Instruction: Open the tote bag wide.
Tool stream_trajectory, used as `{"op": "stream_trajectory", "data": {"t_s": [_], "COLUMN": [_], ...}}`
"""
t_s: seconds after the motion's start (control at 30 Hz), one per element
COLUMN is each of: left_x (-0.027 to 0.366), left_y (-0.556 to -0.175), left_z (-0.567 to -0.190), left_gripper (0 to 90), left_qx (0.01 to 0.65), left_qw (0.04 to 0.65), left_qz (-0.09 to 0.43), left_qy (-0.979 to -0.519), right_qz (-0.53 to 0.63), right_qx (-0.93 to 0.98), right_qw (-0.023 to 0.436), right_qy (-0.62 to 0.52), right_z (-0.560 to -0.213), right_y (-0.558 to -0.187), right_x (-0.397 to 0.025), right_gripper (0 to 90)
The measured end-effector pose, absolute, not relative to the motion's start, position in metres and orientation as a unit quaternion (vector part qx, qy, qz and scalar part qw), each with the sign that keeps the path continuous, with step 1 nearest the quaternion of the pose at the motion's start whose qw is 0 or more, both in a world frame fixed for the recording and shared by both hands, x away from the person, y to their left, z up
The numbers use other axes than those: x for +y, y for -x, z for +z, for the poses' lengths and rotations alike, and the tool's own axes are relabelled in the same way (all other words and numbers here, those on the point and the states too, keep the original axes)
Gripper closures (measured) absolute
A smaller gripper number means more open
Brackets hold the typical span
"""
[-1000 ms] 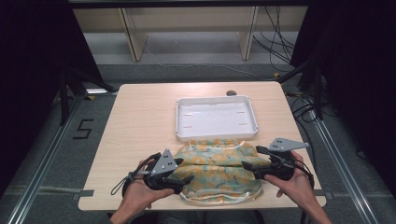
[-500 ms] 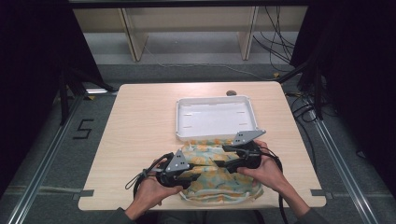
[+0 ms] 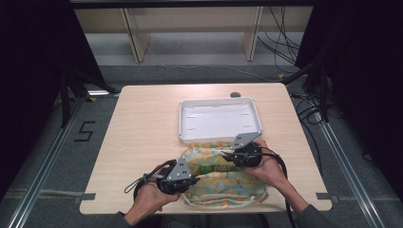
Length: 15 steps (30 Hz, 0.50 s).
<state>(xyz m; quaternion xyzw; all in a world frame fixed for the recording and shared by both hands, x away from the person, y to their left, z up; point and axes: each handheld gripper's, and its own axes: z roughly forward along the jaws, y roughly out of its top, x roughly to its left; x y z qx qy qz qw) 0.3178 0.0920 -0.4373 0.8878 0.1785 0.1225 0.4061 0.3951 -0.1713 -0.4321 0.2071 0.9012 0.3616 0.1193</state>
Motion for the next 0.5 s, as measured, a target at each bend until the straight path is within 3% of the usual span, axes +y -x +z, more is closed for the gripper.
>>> {"op": "stream_trajectory", "data": {"t_s": [0.5], "left_x": [0.100], "left_y": [-0.303], "left_z": [-0.446], "left_gripper": [89.4], "left_qx": [0.155], "left_qw": [0.381], "left_qz": [0.095], "left_qy": [-0.907], "right_qz": [0.341], "right_qx": [0.888], "right_qw": [0.191], "right_qy": [-0.243], "right_z": [-0.411], "right_y": [-0.460], "right_x": [-0.169], "right_gripper": [90.0]}}
